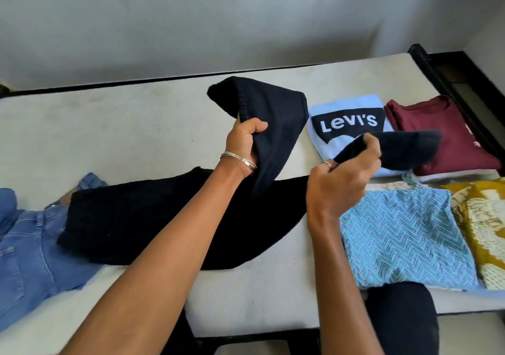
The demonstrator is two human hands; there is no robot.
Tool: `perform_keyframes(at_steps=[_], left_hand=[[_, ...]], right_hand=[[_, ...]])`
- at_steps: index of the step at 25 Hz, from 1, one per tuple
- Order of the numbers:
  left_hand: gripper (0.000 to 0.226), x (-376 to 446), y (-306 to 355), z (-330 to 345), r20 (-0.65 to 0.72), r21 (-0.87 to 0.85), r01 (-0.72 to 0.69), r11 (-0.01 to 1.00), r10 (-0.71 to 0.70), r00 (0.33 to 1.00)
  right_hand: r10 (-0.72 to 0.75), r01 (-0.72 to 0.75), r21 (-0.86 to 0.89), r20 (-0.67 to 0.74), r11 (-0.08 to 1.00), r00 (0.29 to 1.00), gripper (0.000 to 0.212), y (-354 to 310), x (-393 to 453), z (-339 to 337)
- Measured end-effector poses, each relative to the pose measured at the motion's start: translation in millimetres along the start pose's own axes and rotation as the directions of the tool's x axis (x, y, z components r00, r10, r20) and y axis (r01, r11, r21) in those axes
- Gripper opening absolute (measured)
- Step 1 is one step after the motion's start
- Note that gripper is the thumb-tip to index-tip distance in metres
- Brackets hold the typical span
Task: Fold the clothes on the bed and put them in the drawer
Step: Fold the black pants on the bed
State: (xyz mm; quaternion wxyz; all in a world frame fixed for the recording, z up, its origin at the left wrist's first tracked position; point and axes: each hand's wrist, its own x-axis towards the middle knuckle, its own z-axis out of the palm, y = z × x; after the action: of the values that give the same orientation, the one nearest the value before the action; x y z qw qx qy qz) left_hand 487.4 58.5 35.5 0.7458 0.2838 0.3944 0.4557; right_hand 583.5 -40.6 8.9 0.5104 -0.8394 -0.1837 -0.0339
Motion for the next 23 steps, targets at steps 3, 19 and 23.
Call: perform_keyframes(at_steps=[3,19,23], left_hand=[[0.039,-4.8,-1.8,2.6,0.005,0.108,-0.033,0.994,0.033,0.999],[0.065,-14.9,-75.1,44.1,0.354,0.619,-0.26,0.741,0.032,0.935],[0.068,-30.6,-106.1,41.7,0.404,0.714,-0.299,0.633,-0.024,0.914]], right_hand=[[-0.144,0.168,-0.154,0.16,0.974,0.977,0.052,7.4,17.5,15.3],[0.084,0.468,-0.542,0.711,0.698,0.698,0.11,184.3,27.7,-47.1],[0.159,0.492,-0.703,0.641,0.513,0.751,0.037,179.3,6.3,-47.2]])
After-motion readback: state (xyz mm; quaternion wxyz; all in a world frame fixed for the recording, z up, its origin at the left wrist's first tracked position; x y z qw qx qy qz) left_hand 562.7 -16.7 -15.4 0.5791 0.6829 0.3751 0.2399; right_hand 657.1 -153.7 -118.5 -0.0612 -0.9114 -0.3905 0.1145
